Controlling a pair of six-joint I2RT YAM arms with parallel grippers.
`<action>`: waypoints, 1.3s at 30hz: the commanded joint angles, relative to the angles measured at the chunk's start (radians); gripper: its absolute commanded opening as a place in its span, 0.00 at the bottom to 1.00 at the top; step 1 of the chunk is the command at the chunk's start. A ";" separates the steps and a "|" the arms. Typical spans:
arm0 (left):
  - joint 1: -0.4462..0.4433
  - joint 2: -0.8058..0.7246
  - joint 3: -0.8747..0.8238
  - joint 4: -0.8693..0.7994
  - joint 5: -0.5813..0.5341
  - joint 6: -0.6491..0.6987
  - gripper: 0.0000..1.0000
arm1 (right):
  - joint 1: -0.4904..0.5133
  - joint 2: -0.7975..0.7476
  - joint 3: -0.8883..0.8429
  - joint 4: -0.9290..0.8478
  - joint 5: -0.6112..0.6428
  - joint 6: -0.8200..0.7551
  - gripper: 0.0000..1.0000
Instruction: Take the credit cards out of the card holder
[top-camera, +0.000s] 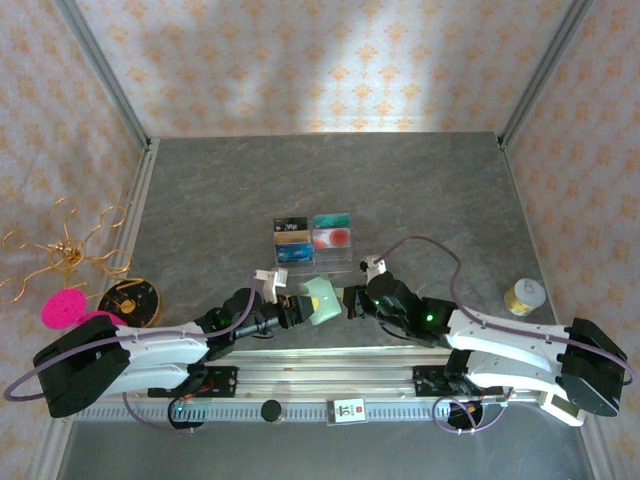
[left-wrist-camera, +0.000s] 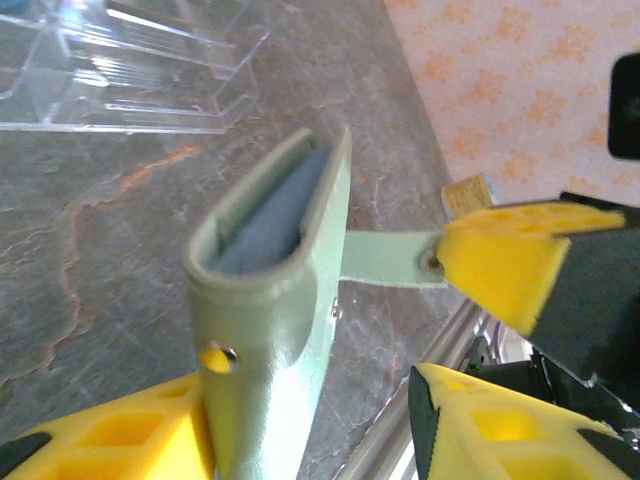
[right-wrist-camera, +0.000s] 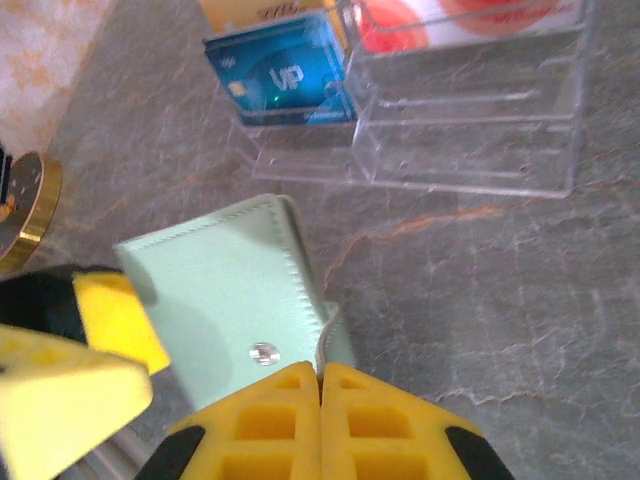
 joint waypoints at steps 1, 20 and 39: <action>-0.008 -0.095 0.003 -0.086 -0.086 -0.014 0.54 | 0.034 0.025 0.051 -0.031 0.036 0.038 0.00; -0.006 -0.397 0.086 -0.449 -0.300 0.106 0.65 | 0.178 0.235 0.281 -0.149 0.211 0.263 0.00; -0.008 -0.128 0.044 -0.231 -0.166 0.082 0.34 | -0.028 0.092 -0.119 -0.105 0.265 0.245 0.00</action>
